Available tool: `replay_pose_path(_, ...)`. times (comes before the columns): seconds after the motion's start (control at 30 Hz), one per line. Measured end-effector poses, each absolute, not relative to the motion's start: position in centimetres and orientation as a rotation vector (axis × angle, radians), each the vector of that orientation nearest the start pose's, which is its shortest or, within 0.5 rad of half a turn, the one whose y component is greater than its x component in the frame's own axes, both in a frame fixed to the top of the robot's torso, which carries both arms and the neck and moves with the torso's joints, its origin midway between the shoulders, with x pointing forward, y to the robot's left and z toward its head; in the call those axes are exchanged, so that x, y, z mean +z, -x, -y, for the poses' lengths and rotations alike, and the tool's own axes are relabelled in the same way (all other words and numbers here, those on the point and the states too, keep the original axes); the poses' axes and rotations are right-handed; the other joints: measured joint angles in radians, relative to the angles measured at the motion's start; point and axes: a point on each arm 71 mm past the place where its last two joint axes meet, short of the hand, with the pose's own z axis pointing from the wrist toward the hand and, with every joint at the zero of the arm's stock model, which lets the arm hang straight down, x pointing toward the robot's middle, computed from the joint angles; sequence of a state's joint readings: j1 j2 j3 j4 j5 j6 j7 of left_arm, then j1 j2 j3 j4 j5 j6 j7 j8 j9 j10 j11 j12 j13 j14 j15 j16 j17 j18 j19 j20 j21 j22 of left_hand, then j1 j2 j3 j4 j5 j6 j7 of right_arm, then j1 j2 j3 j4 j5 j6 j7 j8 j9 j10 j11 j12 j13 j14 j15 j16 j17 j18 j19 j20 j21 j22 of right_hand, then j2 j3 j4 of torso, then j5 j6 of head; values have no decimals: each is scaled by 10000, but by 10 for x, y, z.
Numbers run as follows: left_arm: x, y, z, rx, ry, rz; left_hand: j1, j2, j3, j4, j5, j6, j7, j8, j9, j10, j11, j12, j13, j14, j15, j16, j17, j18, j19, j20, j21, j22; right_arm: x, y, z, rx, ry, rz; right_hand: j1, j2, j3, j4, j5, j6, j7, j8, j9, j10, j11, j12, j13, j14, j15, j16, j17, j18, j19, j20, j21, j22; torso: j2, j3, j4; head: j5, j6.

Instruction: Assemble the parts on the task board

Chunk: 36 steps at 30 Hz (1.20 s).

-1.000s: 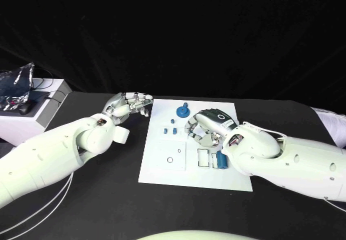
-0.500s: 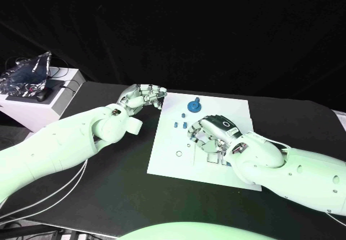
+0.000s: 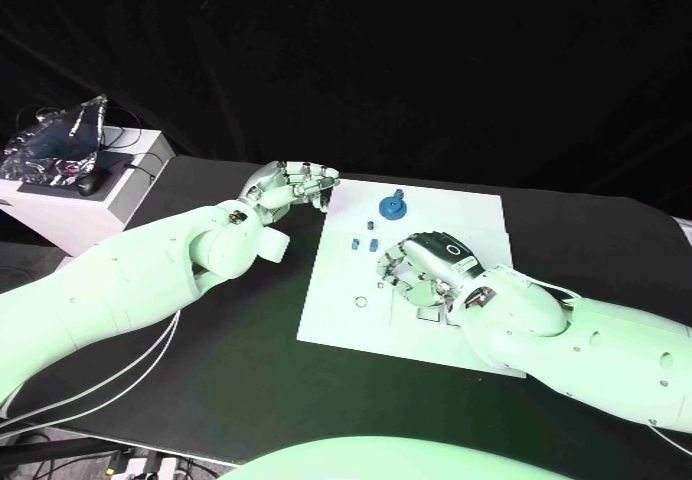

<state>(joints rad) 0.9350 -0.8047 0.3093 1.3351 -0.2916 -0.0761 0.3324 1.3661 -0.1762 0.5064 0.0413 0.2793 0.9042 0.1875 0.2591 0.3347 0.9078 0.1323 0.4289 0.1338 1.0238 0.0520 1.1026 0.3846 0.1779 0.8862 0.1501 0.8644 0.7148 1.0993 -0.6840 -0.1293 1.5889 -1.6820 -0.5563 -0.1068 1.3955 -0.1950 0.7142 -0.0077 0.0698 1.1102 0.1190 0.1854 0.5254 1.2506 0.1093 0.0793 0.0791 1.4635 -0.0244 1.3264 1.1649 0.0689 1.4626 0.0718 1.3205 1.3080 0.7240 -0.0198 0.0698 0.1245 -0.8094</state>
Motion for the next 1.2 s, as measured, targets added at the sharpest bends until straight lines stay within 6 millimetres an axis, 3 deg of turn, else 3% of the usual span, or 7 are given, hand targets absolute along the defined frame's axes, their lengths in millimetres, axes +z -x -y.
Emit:
replay_pose_path(0.67, -202, -509, -248, -15953, 10035, -14256, 0, 0, 0, 0, 0, 0, 0, 0, 0, 1, 0, 0, -24, 0, 0, 0, -9, -1, 0, 0, -38, -16, -238, -424, 96, 8295, 3843, -14888, 0, 0, -5, -3, -7, 0, 0, 0, -2, -5, -5, 15, 0, 0, 0, 0, -5, -1, 0, 0, 0, -2, 1, -7, 6, 66, -161)
replay_pose_path(1.2, -202, -509, -249, -15938, 10022, -14268, 0, 0, 0, 0, 0, 0, 0, -1, 0, 1, 0, 1, -23, 0, 0, 0, -8, 0, 0, 0, -37, -15, -241, -423, 95, 8277, 4012, -15016, 0, 0, -10, -5, -17, 0, 0, 0, -2, -6, -6, 16, 0, 0, 0, 0, -4, 0, 0, 0, 0, -4, -8, -7, 4, 83, -221)
